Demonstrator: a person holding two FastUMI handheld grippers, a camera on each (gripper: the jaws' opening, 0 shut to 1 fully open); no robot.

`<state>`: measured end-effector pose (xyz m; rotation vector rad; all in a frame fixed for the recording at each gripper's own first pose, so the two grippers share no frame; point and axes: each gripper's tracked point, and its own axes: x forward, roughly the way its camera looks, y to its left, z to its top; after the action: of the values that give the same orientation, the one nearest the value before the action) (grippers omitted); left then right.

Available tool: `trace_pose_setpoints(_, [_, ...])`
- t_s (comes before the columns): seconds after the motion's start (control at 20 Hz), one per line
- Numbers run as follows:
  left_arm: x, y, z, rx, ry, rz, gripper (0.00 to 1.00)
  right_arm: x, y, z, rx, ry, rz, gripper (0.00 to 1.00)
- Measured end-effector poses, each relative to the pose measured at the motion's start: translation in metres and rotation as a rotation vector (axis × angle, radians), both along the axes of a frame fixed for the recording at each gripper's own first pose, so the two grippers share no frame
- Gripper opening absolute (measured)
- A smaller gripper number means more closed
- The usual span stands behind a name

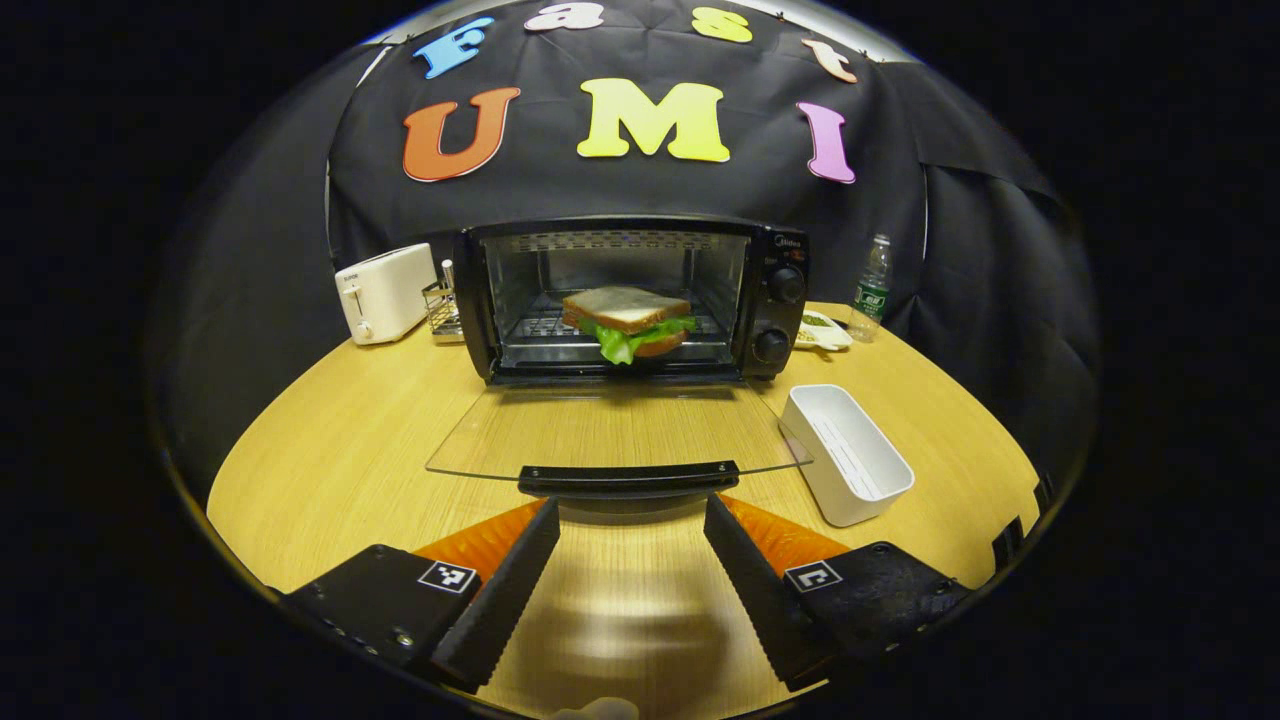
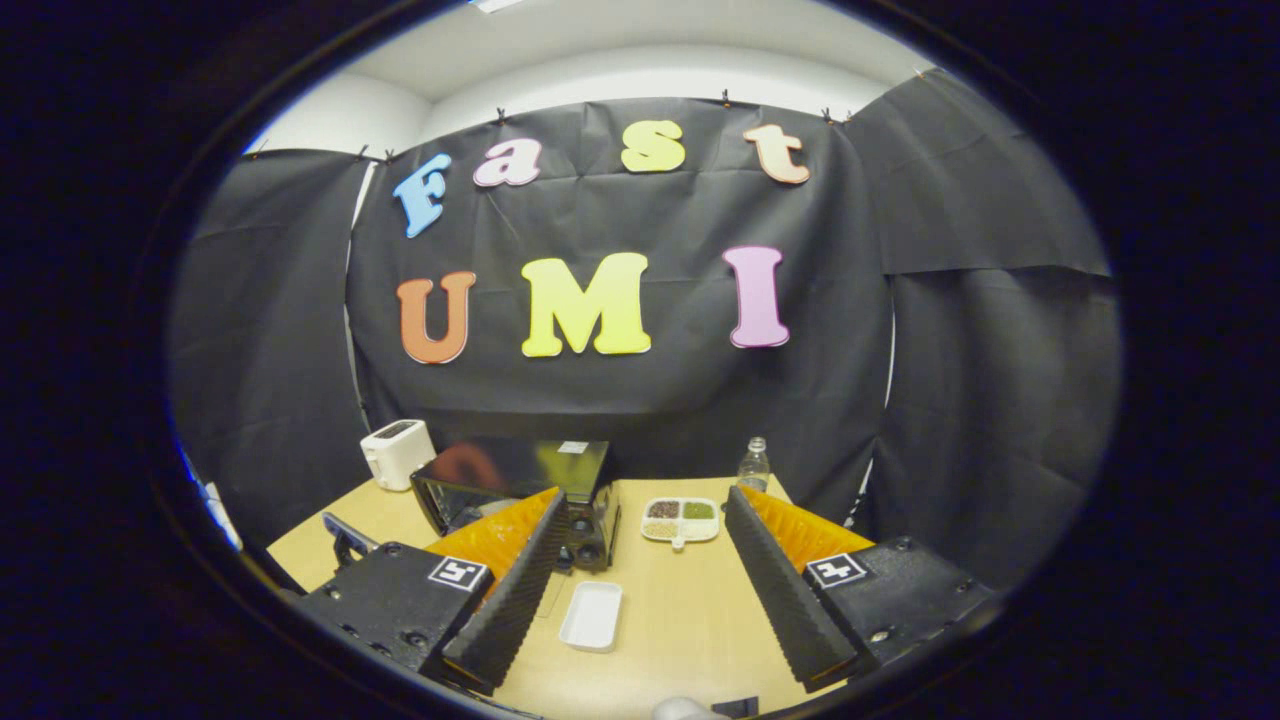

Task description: Open the electric oven with the left hand, put the food in, and close the electric oven.

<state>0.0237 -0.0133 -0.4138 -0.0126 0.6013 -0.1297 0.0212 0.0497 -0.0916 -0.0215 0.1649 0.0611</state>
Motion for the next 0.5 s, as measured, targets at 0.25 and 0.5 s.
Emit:
trace_pose_setpoints(0.25, [0.018,0.003,-0.020,0.018,0.004,0.045,0.96,-0.006,-0.032,-0.023,-0.013,0.062,-0.016,0.96])
trace_pose_setpoints(0.5, [0.021,0.004,-0.033,0.018,0.018,0.044,0.96,-0.003,-0.046,-0.043,0.000,0.110,-0.022,0.96])
